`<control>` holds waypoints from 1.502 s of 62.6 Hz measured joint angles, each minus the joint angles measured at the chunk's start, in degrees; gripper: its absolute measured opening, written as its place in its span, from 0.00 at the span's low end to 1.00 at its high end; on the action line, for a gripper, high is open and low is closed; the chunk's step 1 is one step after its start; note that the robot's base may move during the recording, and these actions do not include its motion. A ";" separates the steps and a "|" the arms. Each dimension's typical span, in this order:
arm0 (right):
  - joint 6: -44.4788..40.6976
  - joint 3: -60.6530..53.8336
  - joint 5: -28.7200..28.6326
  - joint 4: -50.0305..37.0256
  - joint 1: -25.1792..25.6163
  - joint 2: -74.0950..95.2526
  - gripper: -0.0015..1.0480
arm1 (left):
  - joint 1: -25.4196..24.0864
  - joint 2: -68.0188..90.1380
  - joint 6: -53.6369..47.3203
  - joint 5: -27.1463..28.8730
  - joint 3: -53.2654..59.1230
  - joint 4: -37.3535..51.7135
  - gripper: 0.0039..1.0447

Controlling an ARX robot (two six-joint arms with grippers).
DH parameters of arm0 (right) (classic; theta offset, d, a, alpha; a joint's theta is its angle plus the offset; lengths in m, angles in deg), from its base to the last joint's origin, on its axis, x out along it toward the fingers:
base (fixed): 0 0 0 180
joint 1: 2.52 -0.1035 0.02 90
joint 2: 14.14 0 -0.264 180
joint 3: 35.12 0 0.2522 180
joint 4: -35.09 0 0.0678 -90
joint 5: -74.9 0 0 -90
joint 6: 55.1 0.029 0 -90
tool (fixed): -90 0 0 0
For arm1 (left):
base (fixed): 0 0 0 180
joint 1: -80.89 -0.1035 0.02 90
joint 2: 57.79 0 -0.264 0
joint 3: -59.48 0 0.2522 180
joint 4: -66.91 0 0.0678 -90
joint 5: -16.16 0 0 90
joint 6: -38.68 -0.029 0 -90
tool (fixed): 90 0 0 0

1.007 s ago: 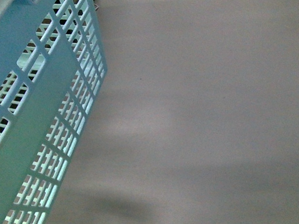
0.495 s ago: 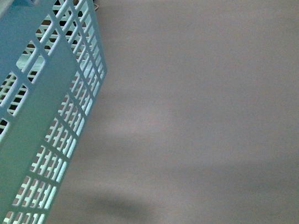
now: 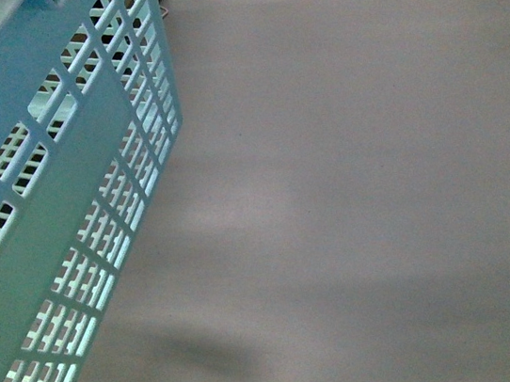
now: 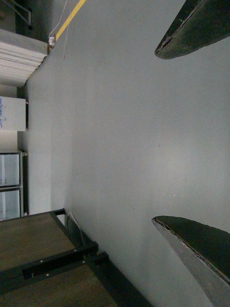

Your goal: Pick lemon and mango into basket

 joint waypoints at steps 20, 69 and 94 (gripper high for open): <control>0.00 0.00 0.00 0.00 0.00 0.00 0.92 | 0.00 0.00 0.00 0.00 0.00 0.00 0.27; 0.00 0.00 0.00 0.00 0.00 0.00 0.92 | 0.00 0.00 0.00 0.00 0.00 0.00 0.27; 0.02 0.00 -0.07 0.00 0.00 0.00 0.92 | -0.02 0.02 -0.02 0.00 0.00 -0.02 0.27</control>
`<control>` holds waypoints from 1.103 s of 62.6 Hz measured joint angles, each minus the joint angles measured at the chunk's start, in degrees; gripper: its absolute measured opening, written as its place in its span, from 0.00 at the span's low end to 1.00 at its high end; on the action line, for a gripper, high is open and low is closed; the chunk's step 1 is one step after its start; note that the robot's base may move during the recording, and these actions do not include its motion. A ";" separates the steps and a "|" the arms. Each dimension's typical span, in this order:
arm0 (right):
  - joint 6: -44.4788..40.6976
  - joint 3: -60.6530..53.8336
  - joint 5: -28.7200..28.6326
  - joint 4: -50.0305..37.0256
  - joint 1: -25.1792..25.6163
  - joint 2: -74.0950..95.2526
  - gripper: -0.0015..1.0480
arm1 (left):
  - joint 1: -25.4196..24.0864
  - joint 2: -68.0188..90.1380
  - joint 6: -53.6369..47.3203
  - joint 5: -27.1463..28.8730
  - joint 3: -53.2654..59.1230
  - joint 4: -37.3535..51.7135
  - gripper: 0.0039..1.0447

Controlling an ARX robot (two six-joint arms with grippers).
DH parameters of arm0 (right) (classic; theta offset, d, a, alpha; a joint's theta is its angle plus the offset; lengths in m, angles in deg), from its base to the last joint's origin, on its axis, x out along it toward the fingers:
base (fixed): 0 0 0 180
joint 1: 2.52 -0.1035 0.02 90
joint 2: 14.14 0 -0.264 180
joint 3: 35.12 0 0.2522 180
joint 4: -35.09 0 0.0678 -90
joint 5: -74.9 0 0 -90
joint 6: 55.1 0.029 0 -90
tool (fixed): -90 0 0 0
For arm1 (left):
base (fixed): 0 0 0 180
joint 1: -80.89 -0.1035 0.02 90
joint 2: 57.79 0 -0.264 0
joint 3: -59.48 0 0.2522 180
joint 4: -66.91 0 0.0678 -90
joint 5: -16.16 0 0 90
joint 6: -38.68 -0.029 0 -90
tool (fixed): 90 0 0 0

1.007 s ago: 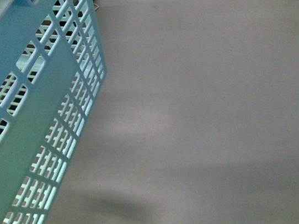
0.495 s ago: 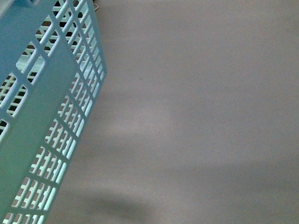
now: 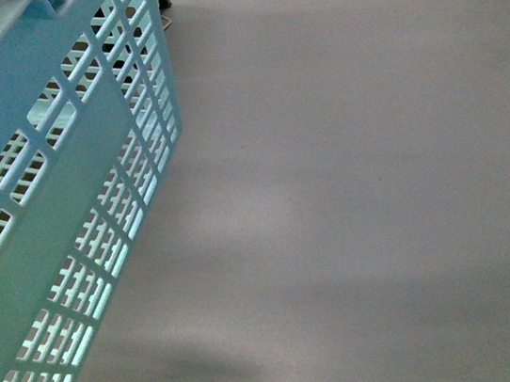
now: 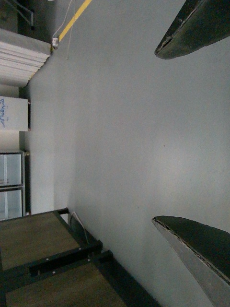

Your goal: Pick lemon and mango into basket

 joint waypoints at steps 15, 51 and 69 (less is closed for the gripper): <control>0.00 0.00 0.02 0.00 0.00 0.00 0.92 | 0.00 0.00 0.00 -0.04 0.00 0.00 0.27; 0.02 0.00 -0.02 0.00 0.00 0.00 0.92 | 0.00 0.00 -0.04 -0.02 -0.07 0.00 0.27; 0.09 0.00 -0.02 0.00 0.00 0.00 0.92 | 0.00 0.00 -0.04 -0.02 -0.09 0.00 0.27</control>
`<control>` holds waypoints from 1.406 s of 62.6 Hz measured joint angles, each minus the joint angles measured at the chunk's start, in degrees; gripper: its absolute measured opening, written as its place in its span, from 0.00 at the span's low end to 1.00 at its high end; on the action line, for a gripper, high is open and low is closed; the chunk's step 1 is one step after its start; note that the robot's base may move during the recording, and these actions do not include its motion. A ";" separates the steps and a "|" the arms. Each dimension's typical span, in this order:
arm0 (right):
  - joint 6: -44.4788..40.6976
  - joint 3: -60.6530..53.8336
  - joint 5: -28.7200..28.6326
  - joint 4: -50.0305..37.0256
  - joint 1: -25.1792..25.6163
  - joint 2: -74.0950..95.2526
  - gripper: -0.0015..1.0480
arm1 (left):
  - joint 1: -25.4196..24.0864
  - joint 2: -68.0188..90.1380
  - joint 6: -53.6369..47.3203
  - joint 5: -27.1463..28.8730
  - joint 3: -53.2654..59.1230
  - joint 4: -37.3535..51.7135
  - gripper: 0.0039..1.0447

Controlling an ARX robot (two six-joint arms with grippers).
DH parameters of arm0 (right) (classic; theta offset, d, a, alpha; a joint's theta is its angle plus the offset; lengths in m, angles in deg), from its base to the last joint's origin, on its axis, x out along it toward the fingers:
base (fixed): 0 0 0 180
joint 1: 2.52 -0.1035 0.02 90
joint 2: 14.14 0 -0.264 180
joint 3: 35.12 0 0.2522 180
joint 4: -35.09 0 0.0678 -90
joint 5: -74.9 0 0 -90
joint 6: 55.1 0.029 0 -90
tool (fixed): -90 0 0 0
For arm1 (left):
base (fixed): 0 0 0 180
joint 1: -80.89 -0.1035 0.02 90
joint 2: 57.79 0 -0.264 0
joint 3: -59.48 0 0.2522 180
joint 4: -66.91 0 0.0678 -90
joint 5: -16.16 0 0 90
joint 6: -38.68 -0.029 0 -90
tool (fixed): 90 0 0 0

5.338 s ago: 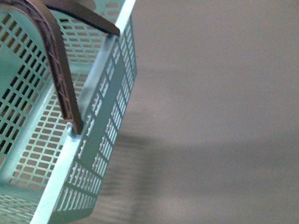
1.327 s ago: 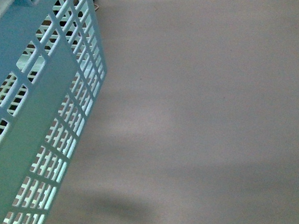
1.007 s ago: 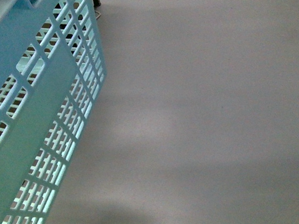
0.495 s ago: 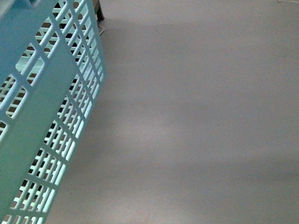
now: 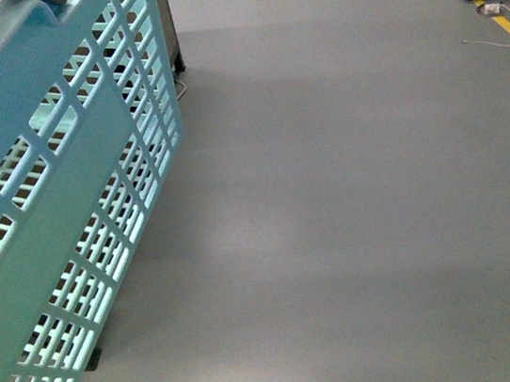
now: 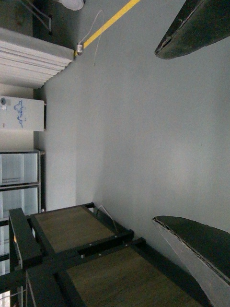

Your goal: Pick lemon and mango into basket

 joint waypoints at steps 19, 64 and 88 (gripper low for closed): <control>-0.02 0.00 0.00 0.00 0.00 0.00 0.92 | 0.00 0.00 -0.02 0.00 0.00 0.00 0.27; 0.00 0.00 0.22 -0.04 0.00 0.00 0.92 | -0.02 -0.07 0.04 0.00 -0.09 0.00 0.27; -0.02 0.00 0.22 -0.02 0.00 0.02 0.92 | 0.07 -0.20 0.09 -0.09 -0.52 -0.07 0.27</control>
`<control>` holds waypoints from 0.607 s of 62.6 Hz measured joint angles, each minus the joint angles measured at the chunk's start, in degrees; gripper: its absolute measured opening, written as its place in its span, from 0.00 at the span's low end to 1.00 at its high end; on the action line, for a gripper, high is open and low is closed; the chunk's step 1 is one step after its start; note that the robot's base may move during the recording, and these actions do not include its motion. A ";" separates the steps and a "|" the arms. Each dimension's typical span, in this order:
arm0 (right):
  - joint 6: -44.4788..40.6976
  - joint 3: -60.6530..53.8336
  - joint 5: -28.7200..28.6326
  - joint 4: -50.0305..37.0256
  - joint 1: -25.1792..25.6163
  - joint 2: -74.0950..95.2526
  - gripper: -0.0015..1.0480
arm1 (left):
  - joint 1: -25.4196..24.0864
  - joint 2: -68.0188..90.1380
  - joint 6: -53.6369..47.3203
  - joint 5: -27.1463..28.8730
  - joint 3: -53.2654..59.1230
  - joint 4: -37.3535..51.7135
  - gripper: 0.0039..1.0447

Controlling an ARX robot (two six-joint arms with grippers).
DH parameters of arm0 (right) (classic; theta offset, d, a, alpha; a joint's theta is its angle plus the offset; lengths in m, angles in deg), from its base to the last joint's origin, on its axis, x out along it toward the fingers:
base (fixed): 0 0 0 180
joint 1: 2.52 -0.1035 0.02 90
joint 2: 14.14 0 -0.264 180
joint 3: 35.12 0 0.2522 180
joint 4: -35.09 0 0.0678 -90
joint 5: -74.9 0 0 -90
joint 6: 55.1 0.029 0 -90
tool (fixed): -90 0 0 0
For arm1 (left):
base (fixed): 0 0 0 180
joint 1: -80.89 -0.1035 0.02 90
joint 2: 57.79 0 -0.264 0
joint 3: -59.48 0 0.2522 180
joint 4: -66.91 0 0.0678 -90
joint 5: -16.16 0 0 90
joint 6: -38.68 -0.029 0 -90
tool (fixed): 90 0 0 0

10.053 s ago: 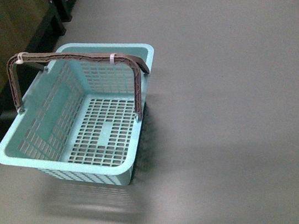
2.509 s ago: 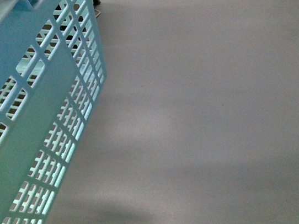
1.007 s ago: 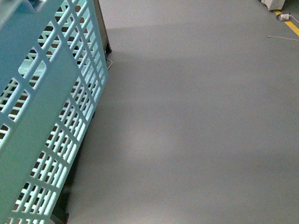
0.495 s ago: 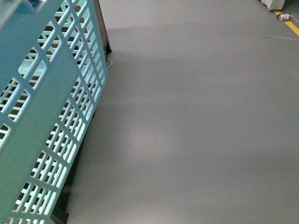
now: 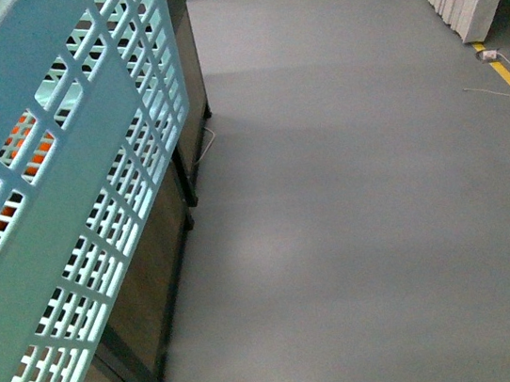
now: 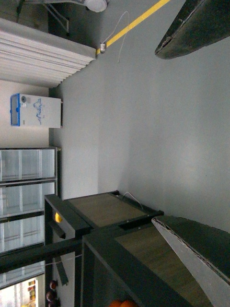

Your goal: Pick lemon and mango into basket

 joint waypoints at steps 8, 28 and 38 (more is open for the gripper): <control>0.02 0.00 -0.20 -0.02 -0.02 0.00 0.92 | -0.02 0.09 -0.04 0.02 0.00 -0.02 0.27; 0.04 0.00 -0.20 0.02 -0.02 -0.02 0.92 | -0.07 0.09 -0.11 -0.07 -0.09 -0.02 0.27; 0.02 0.00 -0.20 0.02 0.00 0.00 0.92 | -0.09 0.09 -0.13 0.13 -0.07 -0.02 0.27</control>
